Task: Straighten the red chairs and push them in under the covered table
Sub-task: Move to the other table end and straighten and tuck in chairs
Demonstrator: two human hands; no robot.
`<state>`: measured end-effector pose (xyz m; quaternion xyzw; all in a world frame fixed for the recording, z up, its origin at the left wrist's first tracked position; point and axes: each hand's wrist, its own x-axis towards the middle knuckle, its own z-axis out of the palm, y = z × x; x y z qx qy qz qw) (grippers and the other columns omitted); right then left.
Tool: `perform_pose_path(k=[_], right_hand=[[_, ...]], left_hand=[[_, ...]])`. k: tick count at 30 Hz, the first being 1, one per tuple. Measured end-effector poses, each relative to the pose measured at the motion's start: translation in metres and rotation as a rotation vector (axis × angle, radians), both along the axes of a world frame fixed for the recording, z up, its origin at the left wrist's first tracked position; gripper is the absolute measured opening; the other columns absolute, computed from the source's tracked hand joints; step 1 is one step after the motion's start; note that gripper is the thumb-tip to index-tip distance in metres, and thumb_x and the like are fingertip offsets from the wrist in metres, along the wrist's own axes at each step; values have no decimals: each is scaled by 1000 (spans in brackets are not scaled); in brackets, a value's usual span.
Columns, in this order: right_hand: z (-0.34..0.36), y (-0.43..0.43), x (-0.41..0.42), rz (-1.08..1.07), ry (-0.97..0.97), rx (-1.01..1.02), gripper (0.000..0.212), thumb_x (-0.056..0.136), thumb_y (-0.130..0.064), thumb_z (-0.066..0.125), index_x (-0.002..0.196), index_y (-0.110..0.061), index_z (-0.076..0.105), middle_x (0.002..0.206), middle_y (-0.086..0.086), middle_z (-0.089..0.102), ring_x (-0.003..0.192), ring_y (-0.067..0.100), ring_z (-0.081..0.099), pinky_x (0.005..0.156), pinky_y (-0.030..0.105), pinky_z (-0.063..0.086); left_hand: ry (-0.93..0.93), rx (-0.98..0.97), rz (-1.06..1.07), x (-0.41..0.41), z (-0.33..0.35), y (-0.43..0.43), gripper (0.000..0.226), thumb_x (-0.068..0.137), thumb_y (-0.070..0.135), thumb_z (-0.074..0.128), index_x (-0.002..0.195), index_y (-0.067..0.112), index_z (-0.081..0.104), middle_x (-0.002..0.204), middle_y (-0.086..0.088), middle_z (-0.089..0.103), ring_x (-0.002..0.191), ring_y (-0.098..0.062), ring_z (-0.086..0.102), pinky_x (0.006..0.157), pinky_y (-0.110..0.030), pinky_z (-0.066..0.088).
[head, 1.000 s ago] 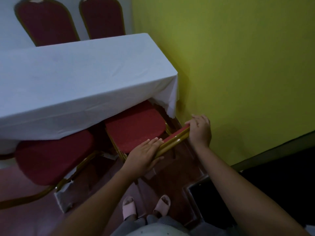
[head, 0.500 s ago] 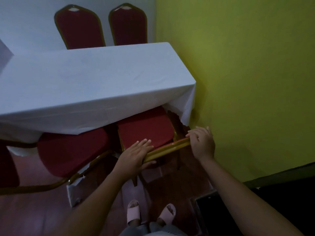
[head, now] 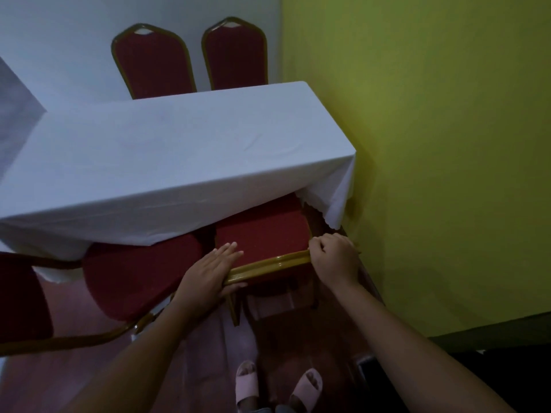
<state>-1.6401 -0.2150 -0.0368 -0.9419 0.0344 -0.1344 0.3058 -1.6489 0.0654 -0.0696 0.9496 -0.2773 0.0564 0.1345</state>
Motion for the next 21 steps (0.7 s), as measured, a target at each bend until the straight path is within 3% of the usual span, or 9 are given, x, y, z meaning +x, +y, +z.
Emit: perform_pose_path(k=[5,9,15,18,21], right_hand=[[-9,-13,13,31,-109,-35,50,82,-29,30,50,-6,61,45,6,53,45,21,46,46,20,18],[-16,-17,25,18,-141,-43,47,82,-27,34,52,-10,66,46,4,58,46,20,50,47,19,23],[-13,-10,53,7,-149,-38,38,82,-17,43,60,-17,74,52,1,66,49,18,56,49,18,26],[-9,-7,63,7,-159,-12,42,83,-20,37,65,-15,75,56,2,69,52,18,57,50,19,27],[-5,-7,62,23,-168,24,49,84,-23,30,75,-11,77,72,6,75,67,22,66,68,27,44]], left_hand=[[-9,-70,-32,10,6,-13,70,86,70,33,114,15,66,138,-10,53,132,-22,44,114,-27,20],[-1,-92,-21,26,0,-20,73,82,74,33,102,16,71,132,-12,59,126,-24,52,108,-37,38],[10,-67,-6,57,-3,-13,76,81,76,32,107,15,71,128,-10,62,124,-21,55,107,-36,37],[16,-80,6,67,-1,-14,77,81,76,32,111,15,69,128,-10,62,124,-21,54,107,-37,37],[17,-133,6,65,1,-19,76,82,74,36,118,15,66,131,-9,60,127,-19,51,109,-39,38]])
